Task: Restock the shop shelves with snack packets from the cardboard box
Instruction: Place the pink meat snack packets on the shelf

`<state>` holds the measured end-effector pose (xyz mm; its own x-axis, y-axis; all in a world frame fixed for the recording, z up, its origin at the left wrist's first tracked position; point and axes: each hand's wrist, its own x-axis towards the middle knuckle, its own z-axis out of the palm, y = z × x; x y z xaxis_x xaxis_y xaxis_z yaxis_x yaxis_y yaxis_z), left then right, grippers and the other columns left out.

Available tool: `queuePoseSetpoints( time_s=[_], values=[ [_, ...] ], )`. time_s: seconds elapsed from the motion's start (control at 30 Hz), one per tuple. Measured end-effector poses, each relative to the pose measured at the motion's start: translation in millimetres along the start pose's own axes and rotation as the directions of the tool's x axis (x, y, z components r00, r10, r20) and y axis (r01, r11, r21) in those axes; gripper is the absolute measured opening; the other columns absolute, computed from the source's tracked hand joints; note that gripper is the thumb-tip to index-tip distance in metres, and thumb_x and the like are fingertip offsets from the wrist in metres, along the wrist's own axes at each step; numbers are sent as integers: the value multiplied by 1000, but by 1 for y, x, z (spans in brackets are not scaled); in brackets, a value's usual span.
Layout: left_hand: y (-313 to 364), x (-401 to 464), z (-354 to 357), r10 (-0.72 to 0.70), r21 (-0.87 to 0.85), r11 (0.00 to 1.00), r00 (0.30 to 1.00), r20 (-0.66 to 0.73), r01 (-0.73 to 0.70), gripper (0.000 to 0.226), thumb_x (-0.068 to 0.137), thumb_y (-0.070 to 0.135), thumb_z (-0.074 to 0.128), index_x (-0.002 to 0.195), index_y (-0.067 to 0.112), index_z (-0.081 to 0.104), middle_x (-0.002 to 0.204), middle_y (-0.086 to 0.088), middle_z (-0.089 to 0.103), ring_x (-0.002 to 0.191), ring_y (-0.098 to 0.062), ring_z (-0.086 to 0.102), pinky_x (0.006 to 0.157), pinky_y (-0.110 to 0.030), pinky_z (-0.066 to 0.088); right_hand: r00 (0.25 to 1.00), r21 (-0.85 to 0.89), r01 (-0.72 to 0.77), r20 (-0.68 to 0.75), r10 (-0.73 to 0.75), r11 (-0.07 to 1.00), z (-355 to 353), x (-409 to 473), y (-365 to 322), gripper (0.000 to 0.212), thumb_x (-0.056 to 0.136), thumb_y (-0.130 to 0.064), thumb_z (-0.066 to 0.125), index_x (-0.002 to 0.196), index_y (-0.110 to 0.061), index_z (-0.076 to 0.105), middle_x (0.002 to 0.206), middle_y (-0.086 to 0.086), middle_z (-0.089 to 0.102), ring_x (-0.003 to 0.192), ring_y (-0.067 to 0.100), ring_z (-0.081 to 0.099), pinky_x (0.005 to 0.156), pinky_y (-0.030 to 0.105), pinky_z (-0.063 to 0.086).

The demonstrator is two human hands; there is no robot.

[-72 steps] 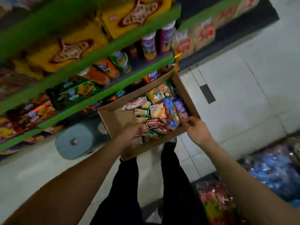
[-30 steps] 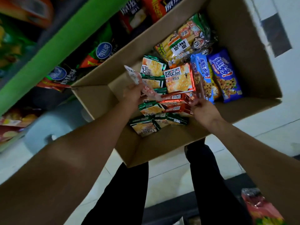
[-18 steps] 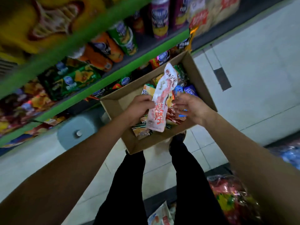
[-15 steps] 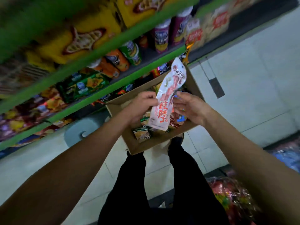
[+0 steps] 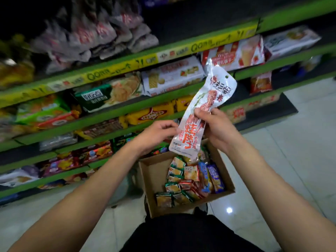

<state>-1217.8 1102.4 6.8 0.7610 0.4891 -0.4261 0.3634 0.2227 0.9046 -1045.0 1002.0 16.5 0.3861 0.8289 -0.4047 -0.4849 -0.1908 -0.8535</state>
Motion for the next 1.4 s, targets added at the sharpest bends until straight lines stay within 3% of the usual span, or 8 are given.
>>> queuePoseSetpoints(
  time_s=[0.1,0.5,0.73,0.97,1.13,1.23,1.33,1.4],
  values=[
    [21,-29,-27,44,-7,999,993,-108,-45,16,93,16,65,80,21,71,83,2,72,75,-10,65,65,-19,51,996,-50,65,69,-61,997,33,1,-26,3,88,-17,70,87,-14,72,83,5,77,71,18,73,61,31,58],
    [82,-113,-112,142,127,986,952,-272,-111,12,98,27,59,91,22,66,80,-3,62,58,-8,50,44,-21,38,955,-108,120,285,-84,987,174,24,-81,5,90,-15,68,92,-11,70,89,6,77,78,19,73,78,37,59],
    [122,-127,-154,201,-103,956,869,-452,-275,15,101,13,50,92,9,60,70,-2,70,46,-7,51,33,-17,31,932,-75,110,355,-76,991,212,36,-105,12,97,-22,59,106,-15,59,72,1,70,56,13,59,55,26,53],
    [175,-79,-192,180,-162,927,781,-598,-337,9,101,3,45,98,4,53,71,-12,59,34,-5,45,26,-13,23,933,-72,91,355,-59,993,198,40,-104,26,98,-18,57,124,-17,54,75,4,71,61,17,64,55,27,53],
    [207,-36,-198,140,-131,951,771,-621,-278,16,101,0,44,88,8,50,74,-10,54,32,-5,43,29,-14,23,947,-81,76,319,-46,994,181,45,-106,26,98,-18,56,124,-16,56,76,4,71,63,17,65,56,27,53],
    [205,-26,-198,73,-158,968,816,-573,-197,18,101,-4,42,87,5,50,80,-14,57,43,-12,57,33,-18,42,957,-92,68,288,-39,993,169,48,-107,29,97,-18,56,125,-14,57,75,4,71,62,17,65,57,28,53],
    [195,-26,-198,4,-139,985,823,-568,-100,9,99,-6,47,104,1,49,92,-16,62,69,-25,67,59,-29,61,964,-77,53,264,-31,996,157,50,-106,28,97,-18,56,124,-14,57,74,3,71,62,16,66,59,27,54],
    [189,-28,-201,13,-89,992,797,-604,-84,18,97,-5,51,114,-1,47,101,-20,65,68,-24,70,66,-31,62,966,-72,43,259,-23,996,150,50,-105,26,96,-19,56,122,-15,58,75,3,71,63,16,66,61,28,54]
  ],
)
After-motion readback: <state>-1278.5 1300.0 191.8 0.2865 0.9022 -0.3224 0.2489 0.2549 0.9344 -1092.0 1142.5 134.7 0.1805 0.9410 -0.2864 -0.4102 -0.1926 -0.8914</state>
